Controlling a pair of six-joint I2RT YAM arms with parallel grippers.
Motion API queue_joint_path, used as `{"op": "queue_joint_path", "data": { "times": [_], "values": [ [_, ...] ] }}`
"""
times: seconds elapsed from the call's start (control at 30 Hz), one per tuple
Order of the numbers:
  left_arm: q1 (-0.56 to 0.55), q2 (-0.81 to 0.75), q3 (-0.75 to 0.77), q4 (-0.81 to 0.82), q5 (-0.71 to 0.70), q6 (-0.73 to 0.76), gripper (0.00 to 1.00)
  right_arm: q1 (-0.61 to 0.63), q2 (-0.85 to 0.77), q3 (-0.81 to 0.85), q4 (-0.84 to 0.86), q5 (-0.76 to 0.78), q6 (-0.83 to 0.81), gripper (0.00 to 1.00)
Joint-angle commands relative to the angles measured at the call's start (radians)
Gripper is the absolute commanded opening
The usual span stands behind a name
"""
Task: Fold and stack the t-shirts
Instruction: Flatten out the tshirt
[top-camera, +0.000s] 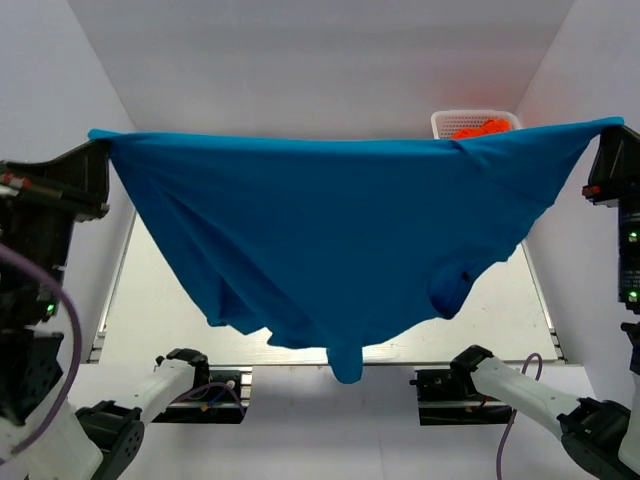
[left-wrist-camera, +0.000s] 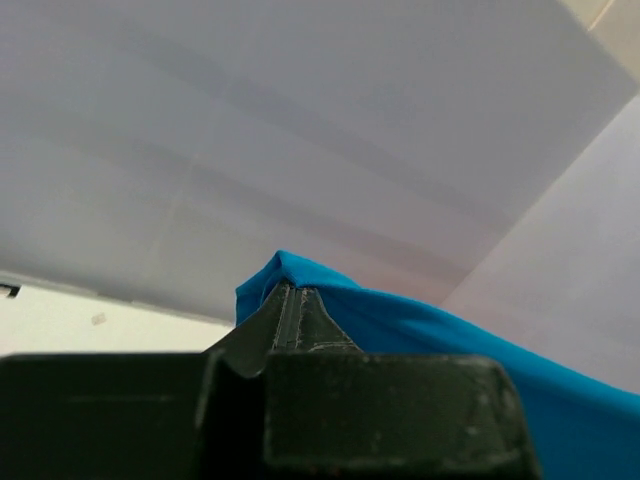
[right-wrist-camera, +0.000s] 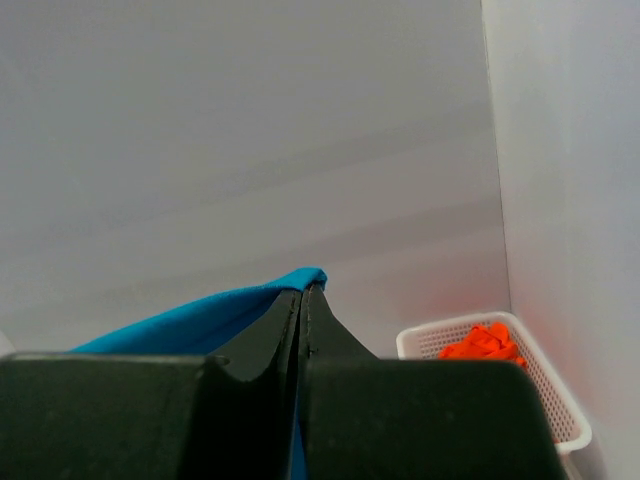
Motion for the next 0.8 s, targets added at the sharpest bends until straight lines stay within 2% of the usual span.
{"op": "queue_joint_path", "data": {
  "times": [0.0,0.1,0.2,0.27,0.37,0.5,0.57,0.77],
  "values": [
    [0.009,0.049,-0.005,-0.041,-0.048,0.026,0.0,-0.002,0.012,0.021,0.061,0.039,-0.018,0.0],
    [0.009,0.006,-0.095,-0.023,-0.051,0.017,0.0,-0.002,-0.006,-0.051,0.058,0.051,0.0,0.0],
    [0.009,-0.028,-0.285,0.012,-0.063,-0.012,0.0,-0.004,-0.025,-0.172,0.096,0.051,0.029,0.0],
    [0.009,-0.039,-0.361,0.043,-0.063,-0.036,0.0,-0.005,-0.022,-0.219,0.136,0.059,0.043,0.0],
    [0.009,0.008,-0.476,0.052,-0.083,-0.073,0.0,-0.002,0.021,-0.366,0.206,0.109,0.051,0.0],
    [0.009,0.091,-0.634,0.155,-0.083,-0.092,0.0,-0.008,0.111,-0.53,0.367,0.249,0.034,0.0],
    [0.009,0.178,-0.643,0.193,-0.104,-0.101,0.0,-0.016,0.167,-0.571,0.482,0.289,0.019,0.0],
    [0.009,0.441,-0.564,0.294,-0.184,-0.101,0.0,-0.116,0.437,-0.506,0.555,0.259,0.019,0.0]
  ]
}}
